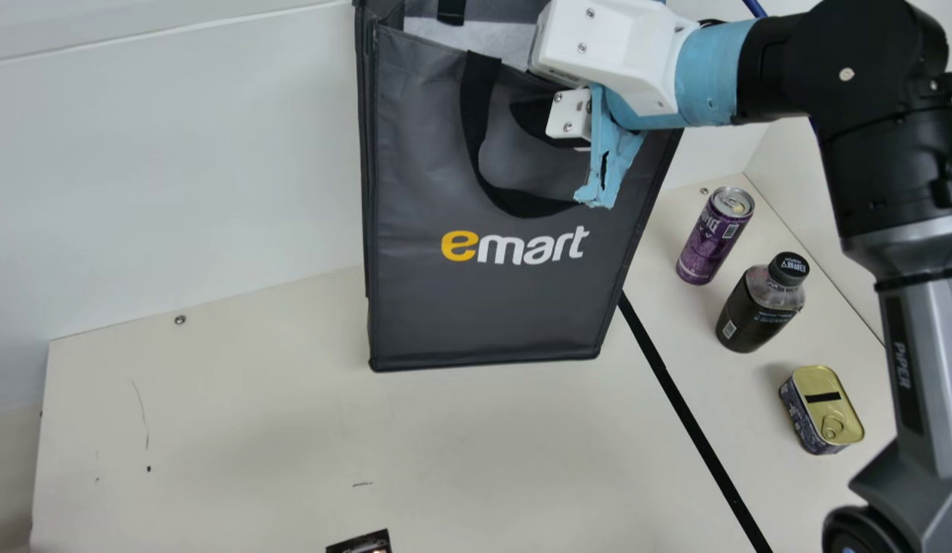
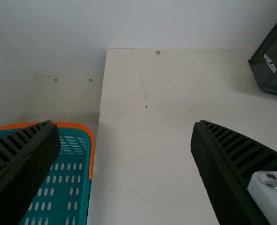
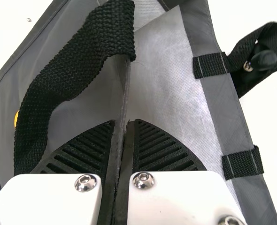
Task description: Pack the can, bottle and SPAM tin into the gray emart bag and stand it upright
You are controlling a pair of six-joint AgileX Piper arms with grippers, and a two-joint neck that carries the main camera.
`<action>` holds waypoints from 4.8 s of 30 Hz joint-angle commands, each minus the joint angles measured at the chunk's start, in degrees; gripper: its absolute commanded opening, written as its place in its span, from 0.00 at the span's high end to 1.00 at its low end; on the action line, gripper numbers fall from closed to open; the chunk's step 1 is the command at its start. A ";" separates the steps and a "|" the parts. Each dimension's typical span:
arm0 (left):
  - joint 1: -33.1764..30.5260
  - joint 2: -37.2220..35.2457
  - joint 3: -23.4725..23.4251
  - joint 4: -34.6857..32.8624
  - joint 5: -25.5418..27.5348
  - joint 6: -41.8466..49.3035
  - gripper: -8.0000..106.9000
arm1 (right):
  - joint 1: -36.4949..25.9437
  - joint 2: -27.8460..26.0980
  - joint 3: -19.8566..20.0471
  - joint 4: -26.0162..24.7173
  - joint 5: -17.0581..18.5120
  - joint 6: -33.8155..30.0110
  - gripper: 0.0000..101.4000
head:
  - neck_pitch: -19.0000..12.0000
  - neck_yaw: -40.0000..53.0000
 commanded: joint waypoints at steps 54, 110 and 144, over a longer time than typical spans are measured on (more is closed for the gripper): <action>0.00 0.00 0.00 0.00 0.00 0.00 0.15 | 17.58 -27.58 27.08 -12.04 -0.08 5.11 1.00 | -1.30 -0.14; 0.00 0.00 0.00 0.00 0.00 0.00 0.15 | 31.15 -36.86 35.29 -19.05 -0.08 20.52 0.06 | -1.30 -0.14; 0.00 0.00 0.00 0.00 0.00 0.00 0.15 | 35.51 -41.88 32.14 -26.47 -0.08 25.46 0.06 | -1.30 -0.14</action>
